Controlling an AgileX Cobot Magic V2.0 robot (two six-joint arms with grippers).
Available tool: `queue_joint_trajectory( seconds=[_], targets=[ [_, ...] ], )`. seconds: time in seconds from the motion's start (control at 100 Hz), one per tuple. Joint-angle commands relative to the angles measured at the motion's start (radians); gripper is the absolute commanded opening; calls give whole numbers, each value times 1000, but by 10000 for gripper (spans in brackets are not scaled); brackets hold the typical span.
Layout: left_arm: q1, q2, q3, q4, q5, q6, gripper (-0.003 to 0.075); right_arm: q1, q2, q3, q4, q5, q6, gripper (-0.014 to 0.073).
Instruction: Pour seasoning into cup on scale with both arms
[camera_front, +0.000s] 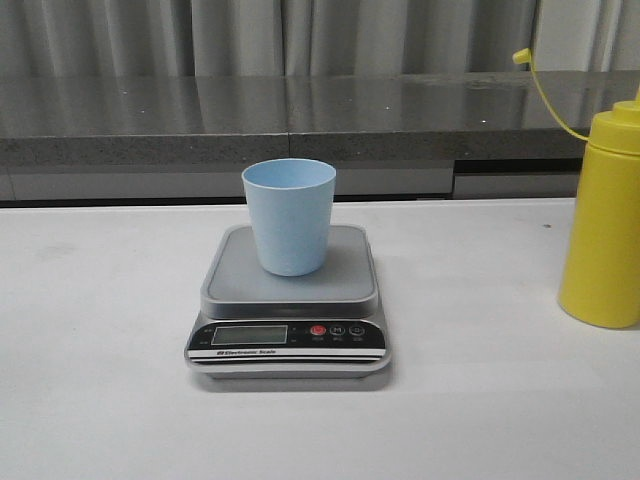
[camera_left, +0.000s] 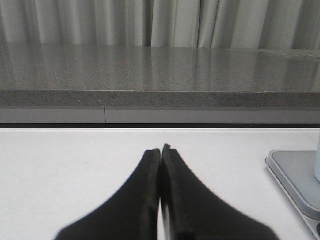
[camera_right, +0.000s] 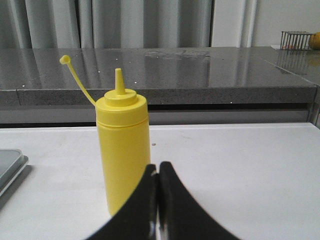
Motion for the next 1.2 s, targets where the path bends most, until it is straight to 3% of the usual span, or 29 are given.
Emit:
queue_joint_trajectory(
  seconds=[0.0,1.19],
  targets=[
    [0,-53,22,7,-86,-5,-20,-3,-22,-18,-7,-71,-1,-57],
    [5,-67,66,27,-82,-5,-20,-3,-21,-18,-7,-71,-1,-57]
  ],
)
